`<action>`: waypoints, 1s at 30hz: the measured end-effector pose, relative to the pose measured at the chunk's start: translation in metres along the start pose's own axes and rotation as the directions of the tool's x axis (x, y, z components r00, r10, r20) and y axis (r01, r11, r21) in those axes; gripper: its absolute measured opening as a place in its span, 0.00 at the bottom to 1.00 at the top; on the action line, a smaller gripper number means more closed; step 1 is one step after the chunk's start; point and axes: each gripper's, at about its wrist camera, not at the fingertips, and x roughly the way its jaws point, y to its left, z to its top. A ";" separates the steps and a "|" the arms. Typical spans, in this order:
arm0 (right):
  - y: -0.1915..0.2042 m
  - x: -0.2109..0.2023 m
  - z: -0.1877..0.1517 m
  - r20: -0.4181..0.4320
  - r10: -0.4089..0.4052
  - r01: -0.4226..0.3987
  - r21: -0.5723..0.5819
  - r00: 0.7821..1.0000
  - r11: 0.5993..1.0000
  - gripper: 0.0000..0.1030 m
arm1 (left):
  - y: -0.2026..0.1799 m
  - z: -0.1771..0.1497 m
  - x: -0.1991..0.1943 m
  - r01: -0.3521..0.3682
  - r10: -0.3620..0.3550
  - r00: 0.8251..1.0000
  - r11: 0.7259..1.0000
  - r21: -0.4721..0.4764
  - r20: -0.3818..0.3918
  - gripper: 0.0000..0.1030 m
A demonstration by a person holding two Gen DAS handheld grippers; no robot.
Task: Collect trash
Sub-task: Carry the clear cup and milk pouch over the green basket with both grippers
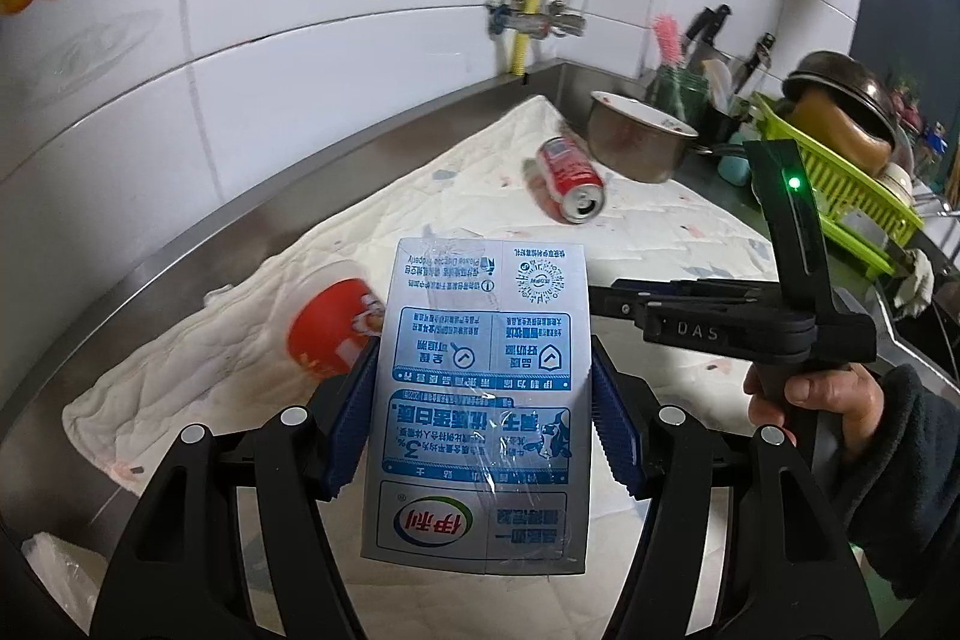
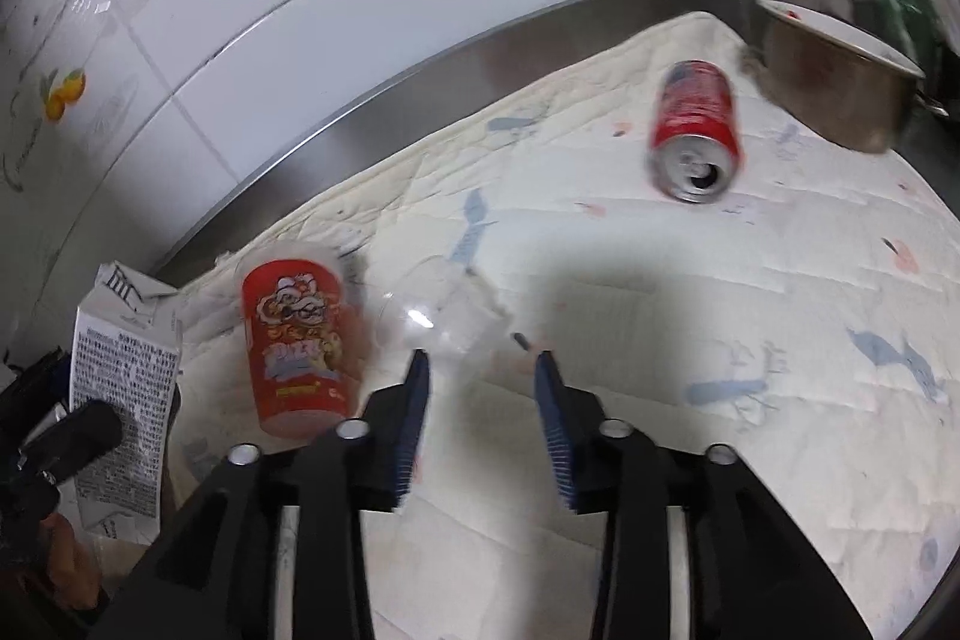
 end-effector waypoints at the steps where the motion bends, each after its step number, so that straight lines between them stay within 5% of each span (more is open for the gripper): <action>1: 0.005 0.005 0.000 -0.012 0.007 -0.007 -0.032 1.000 0.999 0.45 | 0.004 -0.001 0.000 -0.006 0.005 1.000 1.000 -0.008 -0.003 0.62; 11: 0.028 0.045 0.022 -0.106 -0.007 -0.023 -0.271 0.994 0.962 0.68 | 0.031 -0.009 0.003 -0.030 0.029 0.999 0.997 -0.067 -0.016 0.62; 19: 0.042 0.086 0.030 -0.220 -0.055 -0.052 -0.454 0.974 0.889 0.68 | 0.039 -0.009 0.004 -0.041 0.040 0.999 0.995 -0.093 -0.020 0.62; 25: 0.045 0.097 0.027 -0.234 -0.054 -0.064 -0.468 0.971 0.882 0.60 | 0.039 -0.010 0.005 -0.043 0.041 0.999 0.994 -0.096 -0.026 0.62; 30: 0.039 0.071 0.020 -0.197 -0.005 -0.075 -0.395 0.980 0.916 0.59 | 0.037 -0.009 0.003 -0.038 0.037 0.999 0.995 -0.092 -0.021 0.62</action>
